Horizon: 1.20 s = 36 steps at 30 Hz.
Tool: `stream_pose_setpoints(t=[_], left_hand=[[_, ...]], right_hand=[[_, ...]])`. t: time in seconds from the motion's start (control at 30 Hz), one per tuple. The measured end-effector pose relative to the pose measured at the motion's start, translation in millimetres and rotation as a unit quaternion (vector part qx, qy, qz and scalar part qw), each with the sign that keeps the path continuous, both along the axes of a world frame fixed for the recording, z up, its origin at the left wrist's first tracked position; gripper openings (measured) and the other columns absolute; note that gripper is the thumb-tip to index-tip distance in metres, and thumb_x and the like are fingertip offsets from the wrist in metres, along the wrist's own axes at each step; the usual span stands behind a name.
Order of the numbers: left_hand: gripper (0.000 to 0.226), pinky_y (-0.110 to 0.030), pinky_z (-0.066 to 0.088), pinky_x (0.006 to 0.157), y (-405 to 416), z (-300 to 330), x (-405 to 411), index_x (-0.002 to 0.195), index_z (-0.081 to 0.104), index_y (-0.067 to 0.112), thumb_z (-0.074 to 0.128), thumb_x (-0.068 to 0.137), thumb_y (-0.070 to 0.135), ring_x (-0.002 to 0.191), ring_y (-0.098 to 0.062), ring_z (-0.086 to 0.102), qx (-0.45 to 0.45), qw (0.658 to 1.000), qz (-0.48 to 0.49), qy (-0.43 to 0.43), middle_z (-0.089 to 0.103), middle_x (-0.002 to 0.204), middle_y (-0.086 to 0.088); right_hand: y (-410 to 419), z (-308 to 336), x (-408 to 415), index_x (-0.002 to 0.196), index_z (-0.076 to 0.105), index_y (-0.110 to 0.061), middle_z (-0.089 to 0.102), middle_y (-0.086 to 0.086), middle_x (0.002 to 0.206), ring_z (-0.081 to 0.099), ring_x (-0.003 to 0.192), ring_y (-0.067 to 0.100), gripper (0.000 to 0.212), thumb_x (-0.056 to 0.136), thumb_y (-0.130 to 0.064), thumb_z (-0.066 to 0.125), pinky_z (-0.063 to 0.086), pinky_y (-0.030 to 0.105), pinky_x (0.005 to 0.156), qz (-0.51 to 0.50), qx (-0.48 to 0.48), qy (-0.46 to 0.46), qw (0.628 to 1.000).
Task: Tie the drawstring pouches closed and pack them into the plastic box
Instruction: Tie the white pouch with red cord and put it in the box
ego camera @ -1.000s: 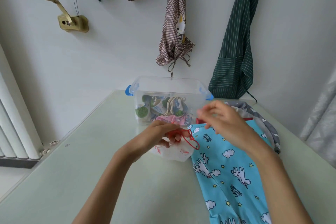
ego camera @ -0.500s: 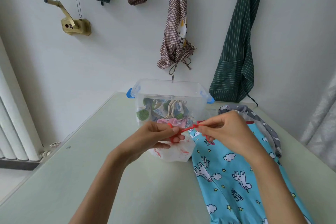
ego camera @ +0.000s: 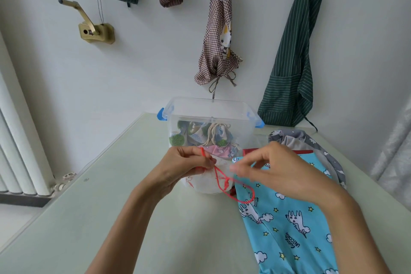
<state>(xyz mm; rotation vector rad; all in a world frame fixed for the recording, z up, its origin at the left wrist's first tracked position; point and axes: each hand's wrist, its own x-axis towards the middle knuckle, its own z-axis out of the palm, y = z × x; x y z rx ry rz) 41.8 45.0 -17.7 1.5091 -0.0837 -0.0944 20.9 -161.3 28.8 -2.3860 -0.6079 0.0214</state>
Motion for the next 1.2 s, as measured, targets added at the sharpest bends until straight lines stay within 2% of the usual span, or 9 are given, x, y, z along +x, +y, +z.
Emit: stream_pose_setpoints(t=[0.1,0.2,0.33,0.53,0.73,0.83,0.97,1.1,1.2], left_hand=[[0.032,-0.015,0.053,0.061,1.0,-1.4,0.4,0.059,0.071,0.014,0.064,0.075,-0.013,0.064,-0.006,0.067,0.014,1.0,-0.005,-0.025,0.073,0.069,-0.001],[0.037,-0.02,0.057,0.071,-1.2,-2.6,-1.1,0.058,0.071,0.017,0.064,0.075,-0.015,0.068,-0.012,0.07,0.029,0.997,-0.028,-0.06,0.074,0.072,-0.005],[0.032,-0.028,0.056,0.079,-1.8,-2.5,-1.6,0.061,0.068,0.016,0.067,0.073,-0.014,0.072,-0.018,0.071,0.039,0.995,-0.02,-0.093,0.074,0.076,-0.009],[0.019,-0.02,0.056,0.067,-11.1,-1.7,-5.2,0.068,0.062,0.002,0.071,0.071,-0.015,0.07,-0.017,0.072,0.059,0.981,0.042,-0.181,0.075,0.074,-0.008],[0.021,-0.021,0.057,0.069,-14.0,-7.2,-2.1,0.074,0.073,0.012,0.075,0.068,-0.007,0.071,-0.012,0.072,0.122,0.944,0.155,-0.264,0.075,0.073,0.001],[0.03,-0.022,0.058,0.067,-13.2,-8.4,-2.7,0.078,0.072,0.032,0.079,0.07,0.005,0.07,-0.003,0.071,0.171,0.934,0.165,-0.268,0.073,0.07,0.016],[0.009,-0.027,0.054,0.06,-8.9,-11.8,-0.2,0.071,0.073,0.037,0.081,0.069,0.033,0.063,-0.001,0.065,0.244,0.906,0.206,-0.277,0.069,0.068,0.02],[0.009,-0.025,0.056,0.061,-11.9,-15.2,0.2,0.072,0.075,0.029,0.082,0.068,0.026,0.061,-0.003,0.067,0.208,0.917,0.193,-0.281,0.071,0.069,0.016],[0.011,-0.025,0.057,0.062,-12.9,-16.6,0.1,0.077,0.077,0.023,0.082,0.067,0.022,0.061,-0.005,0.068,0.184,0.918,0.187,-0.299,0.073,0.069,0.011]], right_hand=[[8.1,-14.3,14.0,0.088,0.073,-0.035,0.069,-0.015,0.078,0.055,0.07,0.011,0.018,0.085,-0.045,0.059,0.049,0.035,0.078,-0.046,0.055,-0.078,0.994],[22.7,-33.3,24.2,0.098,0.073,-0.034,0.056,-0.012,0.077,0.042,0.068,0.013,0.017,0.084,-0.028,0.068,0.042,0.027,0.069,0.002,0.093,-0.047,0.995],[26.5,-44.2,31.1,0.096,0.074,-0.03,0.047,-0.01,0.069,0.037,0.064,0.012,0.018,0.078,-0.025,0.073,0.033,0.019,0.061,0.008,0.151,-0.042,0.988],[29.6,-50.0,33.3,0.082,0.074,-0.024,0.056,-0.009,0.065,0.042,0.058,0.005,0.006,0.077,-0.027,0.075,0.04,0.025,0.057,-0.037,0.196,-0.064,0.978],[28.0,-47.3,32.8,0.074,0.074,-0.024,0.068,-0.006,0.071,0.049,0.059,0.006,0.008,0.074,-0.033,0.076,0.049,0.036,0.064,-0.057,0.168,-0.101,0.979],[30.5,-48.7,32.5,0.075,0.076,-0.024,0.065,-0.015,0.071,0.052,0.061,0.002,0.008,0.073,-0.031,0.077,0.047,0.026,0.061,-0.056,0.146,-0.13,0.979],[24.8,-50.3,36.3,0.088,0.077,-0.022,0.072,-0.011,0.08,0.059,0.068,0.002,0.01,0.08,-0.027,0.072,0.048,0.021,0.069,-0.036,0.174,-0.06,0.982],[24.6,-51.8,40.0,0.093,0.068,-0.021,0.068,-0.01,0.064,0.059,0.064,-0.004,0.007,0.088,-0.024,0.063,0.046,0.018,0.073,-0.021,0.237,0.048,0.97],[25.3,-55.6,42.6,0.098,0.068,-0.03,0.068,-0.01,0.076,0.06,0.073,-0.002,0.014,0.091,-0.021,0.059,0.047,0.015,0.075,0.001,0.259,0.076,0.963]])
